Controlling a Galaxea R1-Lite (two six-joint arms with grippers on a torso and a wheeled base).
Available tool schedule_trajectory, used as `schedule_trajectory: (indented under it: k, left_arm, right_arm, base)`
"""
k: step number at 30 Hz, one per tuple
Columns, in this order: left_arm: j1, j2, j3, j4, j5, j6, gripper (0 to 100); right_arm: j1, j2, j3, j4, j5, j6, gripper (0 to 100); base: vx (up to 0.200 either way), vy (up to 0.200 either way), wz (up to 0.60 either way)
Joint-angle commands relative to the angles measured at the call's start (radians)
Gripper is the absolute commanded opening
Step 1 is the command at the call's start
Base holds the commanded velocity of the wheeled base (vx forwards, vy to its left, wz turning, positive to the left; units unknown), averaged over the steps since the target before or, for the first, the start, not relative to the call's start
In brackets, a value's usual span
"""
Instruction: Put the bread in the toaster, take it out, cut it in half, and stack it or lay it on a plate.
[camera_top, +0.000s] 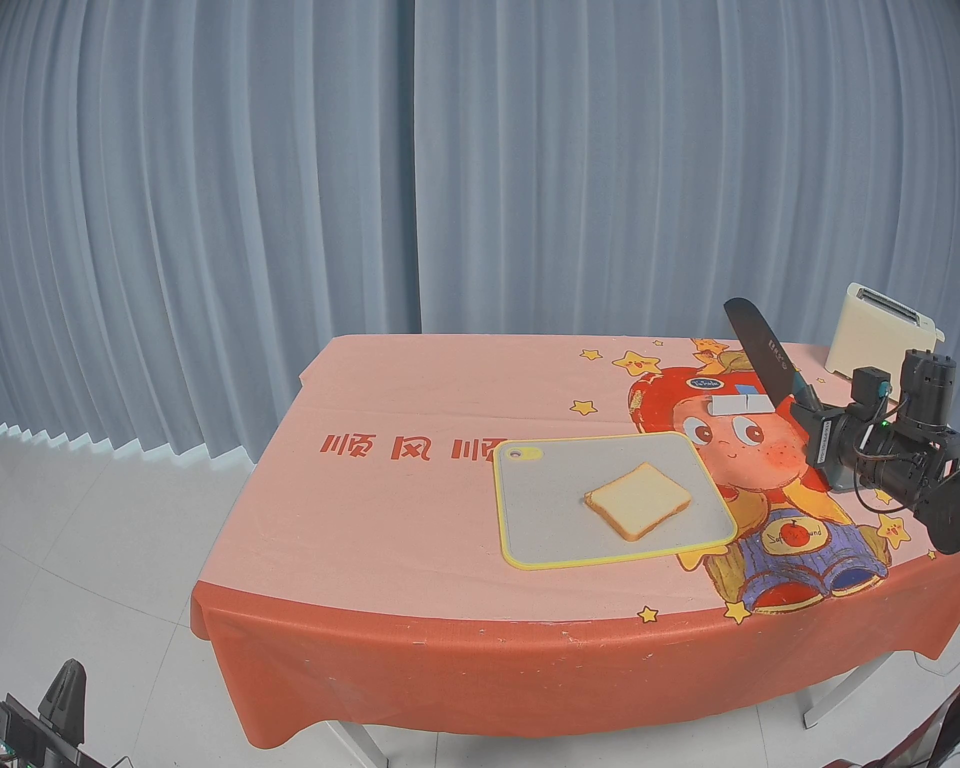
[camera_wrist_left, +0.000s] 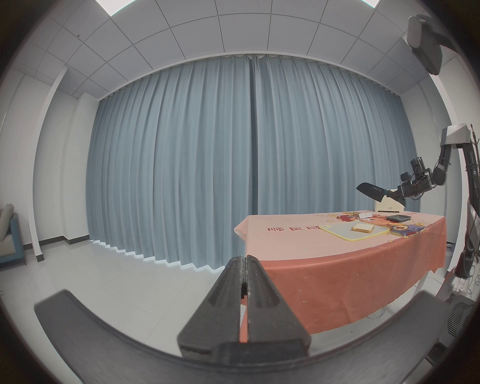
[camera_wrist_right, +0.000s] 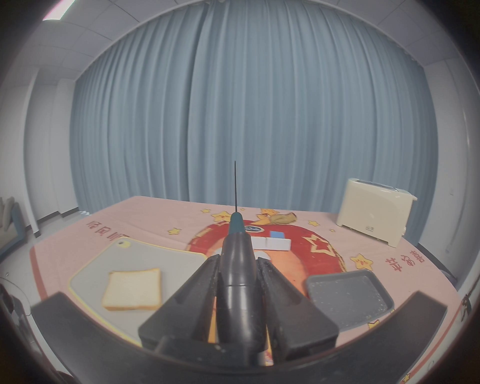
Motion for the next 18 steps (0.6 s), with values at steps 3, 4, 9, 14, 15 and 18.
schedule_trajectory:
  k: [3,4,9,14,15,18]
  left_arm:
    - [0.000,-0.016,0.018,0.000,-0.001,0.000,0]
    - [0.000,-0.016,0.018,0.000,0.001,0.000,0]
    - [0.000,-0.016,0.018,-0.002,-0.001,0.000,0]
    - [0.002,-0.016,0.018,-0.002,-0.001,0.000,0]
    - [0.002,-0.016,0.018,-0.002,-0.001,0.000,0]
    - [0.000,-0.016,0.018,0.000,0.001,0.000,0]
  right_arm:
    - [0.110,-0.072,0.019,0.000,0.012,-0.009,0]
    - [0.124,-0.072,0.019,0.001,0.017,-0.012,0]
    - [0.213,-0.079,0.061,-0.003,0.020,-0.020,0]
    - [0.232,-0.082,0.082,-0.012,0.021,-0.018,0]
    - [0.232,-0.082,0.082,-0.012,0.021,-0.017,0]
    - [0.236,-0.084,0.087,-0.014,0.021,-0.012,0]
  base:
    - [0.000,0.000,0.00]
    - [0.000,0.000,0.00]
    - [0.000,0.000,0.00]
    - [0.000,0.000,0.00]
    - [0.000,0.000,0.00]
    - [0.000,0.000,0.00]
